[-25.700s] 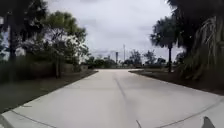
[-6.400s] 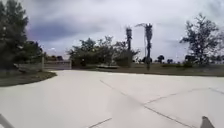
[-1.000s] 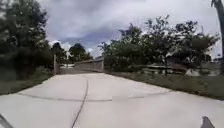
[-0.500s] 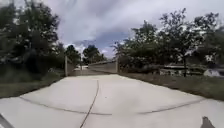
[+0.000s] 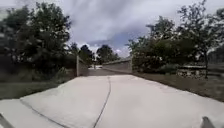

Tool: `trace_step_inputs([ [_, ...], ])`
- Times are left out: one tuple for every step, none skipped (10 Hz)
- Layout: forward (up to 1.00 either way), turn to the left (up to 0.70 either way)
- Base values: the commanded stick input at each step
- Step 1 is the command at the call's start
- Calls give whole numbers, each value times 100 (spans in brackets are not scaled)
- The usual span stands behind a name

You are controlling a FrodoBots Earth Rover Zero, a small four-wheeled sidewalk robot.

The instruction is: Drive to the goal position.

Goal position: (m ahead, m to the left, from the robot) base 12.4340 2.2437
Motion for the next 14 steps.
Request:
trace_step_inputs([
  [85, 0],
  [85, 0],
  [85, 0],
  [85, 0],
  [85, 0],
  [85, 0],
  [85, 0],
  [85, 0],
  [85, 0],
  [85, 0],
  [85, 0],
  [85, 0],
  [85, 0],
  [85, 0],
])
